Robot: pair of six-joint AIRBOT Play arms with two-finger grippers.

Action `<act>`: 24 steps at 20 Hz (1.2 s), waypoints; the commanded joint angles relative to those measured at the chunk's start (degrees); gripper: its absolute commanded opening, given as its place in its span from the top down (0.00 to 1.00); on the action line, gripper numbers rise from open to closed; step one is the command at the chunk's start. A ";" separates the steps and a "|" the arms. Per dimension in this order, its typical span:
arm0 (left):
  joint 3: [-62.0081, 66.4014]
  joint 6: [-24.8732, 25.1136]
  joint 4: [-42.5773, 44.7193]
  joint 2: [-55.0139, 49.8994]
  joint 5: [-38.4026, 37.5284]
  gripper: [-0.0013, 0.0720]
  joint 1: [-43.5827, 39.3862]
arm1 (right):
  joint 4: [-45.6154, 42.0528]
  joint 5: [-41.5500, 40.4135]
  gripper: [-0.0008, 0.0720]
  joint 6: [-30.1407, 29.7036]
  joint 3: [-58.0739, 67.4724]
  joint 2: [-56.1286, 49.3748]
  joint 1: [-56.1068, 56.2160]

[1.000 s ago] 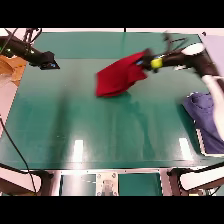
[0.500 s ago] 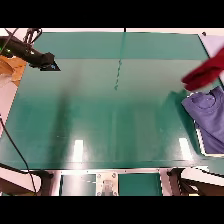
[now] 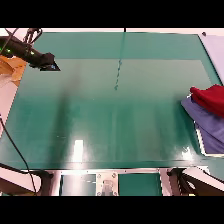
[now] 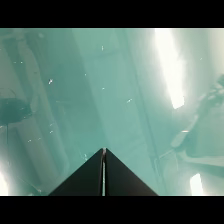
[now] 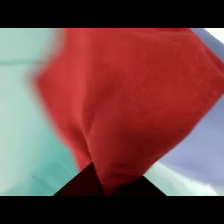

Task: Fold the shirts.

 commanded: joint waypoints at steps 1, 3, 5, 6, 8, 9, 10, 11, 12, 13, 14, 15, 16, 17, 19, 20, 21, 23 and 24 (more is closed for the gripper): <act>0.04 0.04 -0.11 0.04 -0.31 0.95 0.02 | -15.02 2.32 0.89 2.82 -11.72 1.62 -1.25; 0.04 0.04 -0.11 0.04 -0.70 0.95 0.02 | -17.86 1.84 0.11 2.82 -15.32 0.92 -1.25; 0.07 0.09 -0.11 0.04 -0.37 0.95 0.02 | -11.54 1.84 0.10 2.82 -13.05 -0.92 -0.87; 0.07 0.07 -0.09 0.09 -0.33 0.95 0.02 | -3.41 1.31 0.11 2.82 -10.54 -1.81 0.17; 1.01 -0.24 -0.07 0.13 -0.70 0.95 0.02 | 11.19 -2.60 0.50 1.64 -5.22 -2.91 5.84; 2.27 -1.40 -0.11 0.22 -1.44 0.95 0.02 | 14.86 -5.25 0.89 -0.92 -2.75 -3.17 9.99; 3.93 -2.21 -0.11 0.22 -2.43 0.95 0.00 | 15.61 -8.09 0.93 -2.60 -0.50 -3.23 15.19; 5.35 -3.17 -0.09 0.22 -3.41 0.95 0.02 | 15.56 -10.69 0.97 -4.17 0.87 -3.23 20.17; 5.86 -3.74 -0.02 0.52 -4.33 0.95 0.02 | 15.54 -13.16 0.97 -5.60 1.49 -3.23 25.55; 5.07 -4.74 0.09 1.44 -4.90 0.95 -0.04 | 14.93 -14.95 0.97 -7.04 1.44 -3.23 30.58; 3.61 -5.49 0.11 2.54 -4.96 0.95 -0.35 | 12.92 -16.31 0.97 -8.00 1.07 -3.23 36.11; 0.96 -5.86 0.24 4.13 -4.52 0.95 -1.09 | 10.49 -17.49 0.97 -8.24 0.42 -3.23 41.35; -2.56 -6.03 0.61 6.05 -3.85 0.95 -2.16 | 7.80 -18.51 0.97 -9.53 -0.74 -3.21 46.88; -6.27 -6.25 1.38 7.91 -3.15 0.95 -3.45 | 5.35 -19.23 0.97 -9.55 -2.25 -3.21 51.80; -15.26 -7.45 3.65 12.50 -1.09 0.95 -6.67 | 1.14 -21.33 0.97 -10.38 -6.91 -3.21 61.81; -20.13 -8.24 4.90 15.17 0.74 0.95 -8.55 | 0.31 -22.53 0.97 -11.15 -9.55 -3.21 65.79; -24.46 -9.07 6.21 17.53 2.56 0.95 -10.29 | 0.28 -24.02 0.97 -12.22 -12.26 -3.21 69.29; -31.71 -10.34 8.35 21.24 6.19 0.95 -13.22 | 0.09 -28.20 0.97 -13.42 -16.74 -3.23 74.51; -33.79 -10.88 8.81 22.16 6.91 0.95 -14.01 | 0.09 -29.75 0.97 -14.01 -17.92 -3.23 75.97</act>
